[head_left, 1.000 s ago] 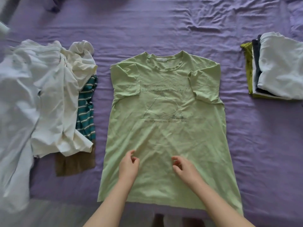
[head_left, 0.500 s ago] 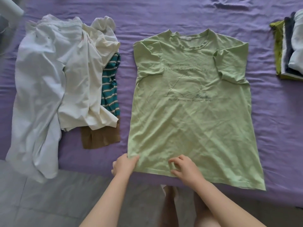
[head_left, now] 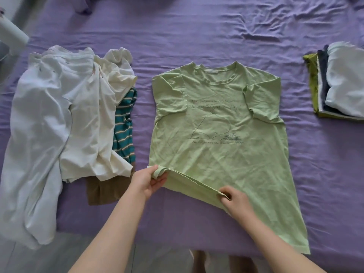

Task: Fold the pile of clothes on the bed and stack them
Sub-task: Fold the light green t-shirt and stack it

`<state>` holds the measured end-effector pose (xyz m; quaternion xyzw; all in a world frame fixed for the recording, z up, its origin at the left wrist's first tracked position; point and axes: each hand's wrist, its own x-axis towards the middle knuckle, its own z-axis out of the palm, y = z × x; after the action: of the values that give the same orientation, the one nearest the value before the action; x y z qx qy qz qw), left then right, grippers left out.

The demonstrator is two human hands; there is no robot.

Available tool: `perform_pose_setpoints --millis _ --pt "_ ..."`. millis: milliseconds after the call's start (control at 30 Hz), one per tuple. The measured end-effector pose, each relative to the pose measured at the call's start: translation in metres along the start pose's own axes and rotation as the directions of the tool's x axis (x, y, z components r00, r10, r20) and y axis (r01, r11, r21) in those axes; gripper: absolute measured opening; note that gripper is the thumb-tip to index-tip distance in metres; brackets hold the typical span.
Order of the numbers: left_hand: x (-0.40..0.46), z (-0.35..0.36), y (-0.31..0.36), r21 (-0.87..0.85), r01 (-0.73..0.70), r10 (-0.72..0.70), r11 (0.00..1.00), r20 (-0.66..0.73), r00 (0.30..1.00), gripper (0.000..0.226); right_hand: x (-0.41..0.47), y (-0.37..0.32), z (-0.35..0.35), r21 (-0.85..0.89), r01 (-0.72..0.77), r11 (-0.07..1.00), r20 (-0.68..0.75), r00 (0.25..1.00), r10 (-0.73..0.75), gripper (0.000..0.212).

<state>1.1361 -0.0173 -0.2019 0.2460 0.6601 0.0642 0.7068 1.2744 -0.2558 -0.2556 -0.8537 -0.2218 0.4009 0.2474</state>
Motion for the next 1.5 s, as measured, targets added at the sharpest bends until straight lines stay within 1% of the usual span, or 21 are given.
perform_pose_setpoints --millis 67,133,233,367,400,467,533,567,633,767,833,900,1067,1167,1233,1300,1367,1433,1500 --pt "0.007 0.018 0.012 -0.009 0.007 -0.007 1.0 0.022 1.0 0.011 0.024 -0.005 -0.034 0.058 -0.047 0.997 -0.06 0.997 0.051 0.011" --pt "0.013 0.038 0.026 -0.026 -0.003 0.004 1.0 0.007 1.0 0.013 0.052 -0.011 -0.067 0.055 -0.045 0.997 -0.1 0.994 0.05 0.003" --pt "0.022 0.066 0.048 -0.114 -0.04 0.031 0.993 -0.08 0.996 0.011 0.093 -0.026 -0.106 0.035 0.004 0.999 -0.137 0.991 0.001 0.007" --pt "0.028 0.101 0.082 -0.202 -0.111 0.08 0.973 -0.156 0.985 0.013 0.141 -0.058 -0.143 0.035 0.104 0.994 -0.158 0.983 -0.098 0.005" --pt "0.031 0.108 0.092 -0.229 -0.126 0.089 0.965 -0.165 0.982 0.014 0.151 -0.065 -0.151 0.024 0.129 0.991 -0.133 0.983 -0.125 0.007" --pt "0.038 0.12 0.111 -0.301 -0.158 0.107 0.941 -0.177 0.978 0.017 0.168 -0.072 -0.162 -0.059 0.159 0.986 -0.023 0.987 -0.16 0.011" --pt "0.048 0.129 0.129 -0.343 -0.175 0.123 0.923 -0.169 0.978 0.018 0.178 -0.07 -0.164 -0.168 0.145 0.975 0.101 0.986 -0.129 0.012" --pt "0.053 0.133 0.137 -0.344 -0.178 0.128 0.922 -0.164 0.978 0.019 0.183 -0.066 -0.163 -0.195 0.131 0.972 0.133 0.985 -0.106 0.009" --pt "0.064 0.143 0.149 -0.335 -0.181 0.133 0.925 -0.159 0.978 0.018 0.192 -0.062 -0.163 -0.191 0.116 0.975 0.127 0.988 -0.093 0.016" --pt "0.081 0.161 0.17 -0.354 -0.195 0.146 0.915 -0.161 0.976 0.014 0.222 -0.079 -0.175 -0.065 0.127 0.99 -0.023 0.991 -0.128 0.013" --pt "0.092 0.167 0.183 -0.37 -0.203 0.152 0.907 -0.163 0.975 0.017 0.24 -0.096 -0.183 -0.054 0.144 0.988 -0.087 0.985 -0.149 0.011" --pt "0.1 0.169 0.197 -0.386 -0.201 0.144 0.901 -0.17 0.975 0.019 0.259 -0.115 -0.189 -0.048 0.157 0.986 -0.116 0.98 -0.162 0.009" --pt "0.123 0.169 0.236 -0.433 -0.225 0.137 0.873 -0.224 0.965 0.022 0.307 -0.166 -0.201 -0.142 0.194 0.971 -0.154 0.964 -0.215 0.009" --pt "0.141 0.174 0.26 -0.433 -0.247 0.159 0.867 -0.229 0.96 0.03 0.337 -0.194 -0.206 -0.162 0.184 0.969 -0.198 0.956 -0.215 0.008" --pt "0.153 0.181 0.271 -0.455 -0.249 0.173 0.855 -0.203 0.964 0.023 0.354 -0.203 -0.207 -0.147 0.177 0.973 -0.202 0.958 -0.205 0.005" --pt "0.165 0.188 0.274 -0.433 -0.246 0.184 0.867 -0.181 0.966 0.019 0.364 -0.202 -0.207 -0.102 0.191 0.976 -0.166 0.964 -0.206 0.017" --pt "0.174 0.196 0.265 -0.364 -0.249 0.194 0.897 -0.181 0.964 0.028 0.362 -0.192 -0.207 -0.051 0.203 0.978 -0.121 0.971 -0.208 0.027" --pt "0.178 0.207 0.246 -0.311 -0.271 0.221 0.911 -0.188 0.957 0.038 0.352 -0.173 -0.206 -0.075 0.214 0.974 -0.105 0.97 -0.221 0.033" --pt "0.175 0.221 0.224 -0.279 -0.309 0.266 0.909 -0.182 0.947 0.039 0.336 -0.15 -0.203 -0.146 0.221 0.964 -0.121 0.964 -0.239 0.035"
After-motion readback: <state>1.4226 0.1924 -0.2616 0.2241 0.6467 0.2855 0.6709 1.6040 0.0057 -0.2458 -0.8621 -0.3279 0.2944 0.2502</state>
